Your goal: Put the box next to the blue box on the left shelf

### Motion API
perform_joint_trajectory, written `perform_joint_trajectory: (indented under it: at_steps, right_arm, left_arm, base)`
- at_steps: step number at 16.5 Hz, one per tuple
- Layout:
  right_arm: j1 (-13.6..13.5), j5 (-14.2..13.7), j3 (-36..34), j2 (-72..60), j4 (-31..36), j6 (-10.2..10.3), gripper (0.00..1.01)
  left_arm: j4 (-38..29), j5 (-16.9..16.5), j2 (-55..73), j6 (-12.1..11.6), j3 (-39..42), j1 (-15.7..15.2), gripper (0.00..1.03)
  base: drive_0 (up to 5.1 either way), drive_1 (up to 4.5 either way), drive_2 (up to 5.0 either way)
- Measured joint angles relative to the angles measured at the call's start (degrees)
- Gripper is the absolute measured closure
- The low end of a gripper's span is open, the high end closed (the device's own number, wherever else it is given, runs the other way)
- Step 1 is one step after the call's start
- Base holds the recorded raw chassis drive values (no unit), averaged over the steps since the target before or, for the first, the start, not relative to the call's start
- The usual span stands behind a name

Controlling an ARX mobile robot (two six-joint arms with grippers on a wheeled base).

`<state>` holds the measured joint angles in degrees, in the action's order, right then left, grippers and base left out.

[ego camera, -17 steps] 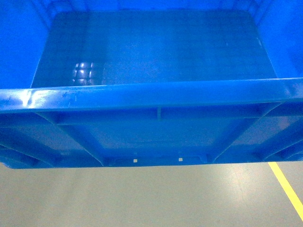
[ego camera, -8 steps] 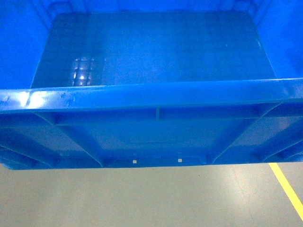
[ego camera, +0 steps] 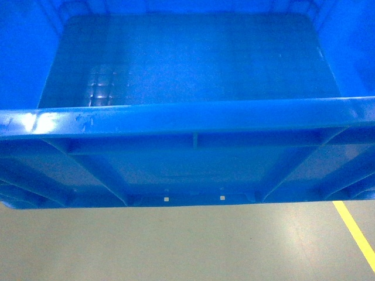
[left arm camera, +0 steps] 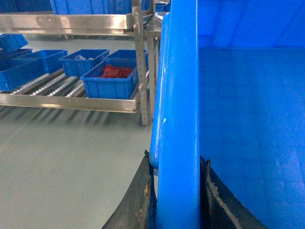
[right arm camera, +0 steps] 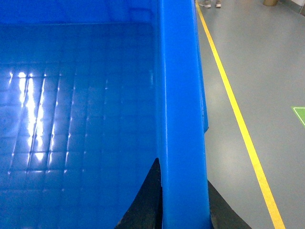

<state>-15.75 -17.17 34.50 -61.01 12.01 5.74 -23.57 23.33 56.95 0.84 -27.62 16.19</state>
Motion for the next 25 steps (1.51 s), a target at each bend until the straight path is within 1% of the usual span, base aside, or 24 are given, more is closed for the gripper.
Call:
perform_joint_trajectory:
  at_steps: [25]
  right_arm:
    - [0.00,0.00,0.00,0.00,-0.11,0.00,0.93]
  left_arm:
    - [0.11,-0.02,0.00,-0.02,0.00,0.00,0.87]
  base:
    - [0.0,4.13,-4.1]
